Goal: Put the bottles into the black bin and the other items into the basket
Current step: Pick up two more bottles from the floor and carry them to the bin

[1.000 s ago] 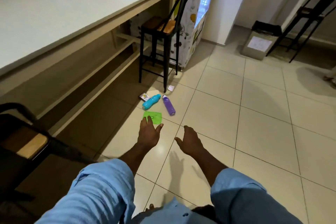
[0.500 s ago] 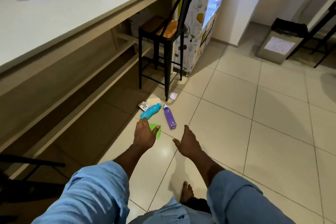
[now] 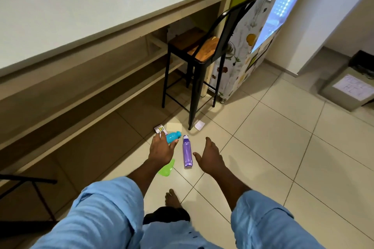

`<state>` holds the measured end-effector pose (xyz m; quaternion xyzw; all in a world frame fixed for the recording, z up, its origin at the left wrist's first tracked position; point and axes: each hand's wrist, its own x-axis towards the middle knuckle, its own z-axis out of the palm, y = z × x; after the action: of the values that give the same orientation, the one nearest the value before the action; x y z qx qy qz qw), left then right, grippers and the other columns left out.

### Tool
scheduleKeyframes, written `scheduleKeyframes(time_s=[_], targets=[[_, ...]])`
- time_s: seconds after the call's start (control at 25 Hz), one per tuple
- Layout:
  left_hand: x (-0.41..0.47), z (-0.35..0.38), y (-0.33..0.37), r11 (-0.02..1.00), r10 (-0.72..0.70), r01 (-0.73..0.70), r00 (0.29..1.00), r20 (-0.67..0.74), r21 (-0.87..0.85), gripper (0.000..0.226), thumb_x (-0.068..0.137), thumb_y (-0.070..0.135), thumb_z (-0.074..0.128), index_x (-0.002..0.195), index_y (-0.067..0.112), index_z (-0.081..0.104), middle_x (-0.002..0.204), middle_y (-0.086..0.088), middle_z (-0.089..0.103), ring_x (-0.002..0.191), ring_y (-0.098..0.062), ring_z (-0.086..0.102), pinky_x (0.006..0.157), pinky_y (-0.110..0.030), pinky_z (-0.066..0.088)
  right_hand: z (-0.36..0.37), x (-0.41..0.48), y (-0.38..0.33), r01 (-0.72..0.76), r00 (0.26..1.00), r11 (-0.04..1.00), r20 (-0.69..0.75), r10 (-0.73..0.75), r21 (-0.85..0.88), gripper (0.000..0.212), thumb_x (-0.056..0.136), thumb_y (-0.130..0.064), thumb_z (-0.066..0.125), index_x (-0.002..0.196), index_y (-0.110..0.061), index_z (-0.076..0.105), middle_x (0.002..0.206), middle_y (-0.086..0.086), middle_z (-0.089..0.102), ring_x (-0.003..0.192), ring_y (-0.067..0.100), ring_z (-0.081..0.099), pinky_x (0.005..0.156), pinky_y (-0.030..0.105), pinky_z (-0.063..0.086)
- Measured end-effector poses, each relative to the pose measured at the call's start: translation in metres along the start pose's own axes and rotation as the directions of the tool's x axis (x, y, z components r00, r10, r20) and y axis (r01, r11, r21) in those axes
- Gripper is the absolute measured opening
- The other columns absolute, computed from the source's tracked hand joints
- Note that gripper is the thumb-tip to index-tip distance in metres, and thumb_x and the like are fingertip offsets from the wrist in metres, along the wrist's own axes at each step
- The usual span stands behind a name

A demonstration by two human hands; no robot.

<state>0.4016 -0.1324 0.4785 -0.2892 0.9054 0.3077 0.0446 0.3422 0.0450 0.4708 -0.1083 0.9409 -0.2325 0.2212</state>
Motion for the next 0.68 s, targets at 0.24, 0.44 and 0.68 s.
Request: scheduleKeyframes(time_s=[0.24, 0.44, 0.68], targets=[[0.089, 0.015, 0.032, 0.998, -0.069, 0.069, 0.995, 0.074, 0.002, 0.066, 0.098, 0.047, 0.043, 0.142, -0.002, 0.036, 0.14, -0.022, 0.043, 0.131, -0.033, 0.04, 0.11, -0.041, 0.034, -0.035, 0.089, 0.001, -0.024, 0.999, 1.0, 0.028, 0.024, 0.016, 0.082, 0.089, -0.042, 0.064, 0.15, -0.013, 0.018, 0.149, 0.011, 0.037, 0.135, 0.026, 0.04, 0.104, 0.04, 0.041], [0.149, 0.017, 0.064, 0.994, -0.099, 0.105, 0.987, 0.126, -0.036, 0.069, 0.098, 0.049, 0.04, 0.144, -0.002, 0.033, 0.145, -0.022, 0.04, 0.135, -0.033, 0.037, 0.113, -0.042, 0.032, -0.064, 0.158, -0.003, -0.029, 0.999, 1.0, 0.035, 0.029, 0.004, 0.079, 0.091, -0.039, 0.062, 0.15, -0.01, 0.018, 0.146, 0.014, 0.037, 0.134, 0.029, 0.039, 0.103, 0.042, 0.04], [0.196, 0.016, 0.068, 0.976, -0.211, 0.215, 0.972, 0.099, -0.03, 0.061, 0.098, 0.046, 0.042, 0.138, -0.001, 0.042, 0.139, -0.021, 0.047, 0.131, -0.034, 0.041, 0.111, -0.041, 0.031, -0.066, 0.229, -0.013, 0.056, 0.982, 0.998, 0.18, -0.049, -0.031, 0.082, 0.089, -0.041, 0.064, 0.149, -0.01, 0.019, 0.148, 0.014, 0.036, 0.135, 0.03, 0.039, 0.104, 0.043, 0.04]])
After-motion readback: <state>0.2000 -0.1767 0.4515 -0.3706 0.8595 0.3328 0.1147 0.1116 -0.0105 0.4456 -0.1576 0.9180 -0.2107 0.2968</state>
